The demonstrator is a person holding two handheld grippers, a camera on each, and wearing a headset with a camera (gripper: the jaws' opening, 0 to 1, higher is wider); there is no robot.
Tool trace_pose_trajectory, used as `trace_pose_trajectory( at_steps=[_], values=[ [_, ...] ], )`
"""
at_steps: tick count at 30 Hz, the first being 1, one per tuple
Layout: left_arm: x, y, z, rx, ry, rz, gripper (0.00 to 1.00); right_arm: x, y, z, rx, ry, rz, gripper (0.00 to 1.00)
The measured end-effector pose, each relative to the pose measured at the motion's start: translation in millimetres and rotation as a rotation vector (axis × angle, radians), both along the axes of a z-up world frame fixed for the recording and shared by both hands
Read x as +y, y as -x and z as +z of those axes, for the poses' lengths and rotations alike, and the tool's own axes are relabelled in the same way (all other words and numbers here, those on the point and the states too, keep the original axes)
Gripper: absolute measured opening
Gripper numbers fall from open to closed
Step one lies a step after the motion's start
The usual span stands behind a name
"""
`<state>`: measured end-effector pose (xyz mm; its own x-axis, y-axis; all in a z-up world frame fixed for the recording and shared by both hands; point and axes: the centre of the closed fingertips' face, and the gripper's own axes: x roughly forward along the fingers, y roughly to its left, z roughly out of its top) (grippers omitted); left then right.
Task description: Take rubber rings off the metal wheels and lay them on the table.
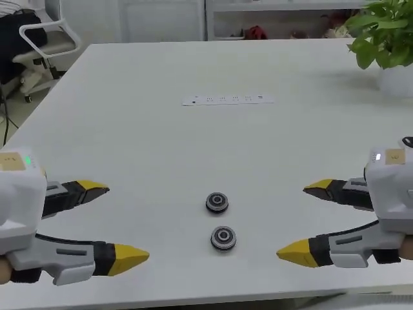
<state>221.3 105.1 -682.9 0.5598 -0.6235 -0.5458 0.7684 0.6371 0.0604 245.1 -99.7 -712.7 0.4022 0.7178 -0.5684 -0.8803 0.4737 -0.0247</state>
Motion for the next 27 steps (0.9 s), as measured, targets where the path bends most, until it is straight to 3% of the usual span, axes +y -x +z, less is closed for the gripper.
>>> trace_pose_trajectory(
  at_steps=[10,27],
  values=[
    [-1.5,-9.5,4.7,-0.009,0.012,-0.007,0.76,6.0,-6.4,5.7,-0.007,-0.007,0.013,0.73],
    [-11.3,-25.1,3.8,-0.025,-0.027,-0.06,0.74,16.6,-19.7,8.1,-0.006,-0.023,0.043,0.71]
  ],
)
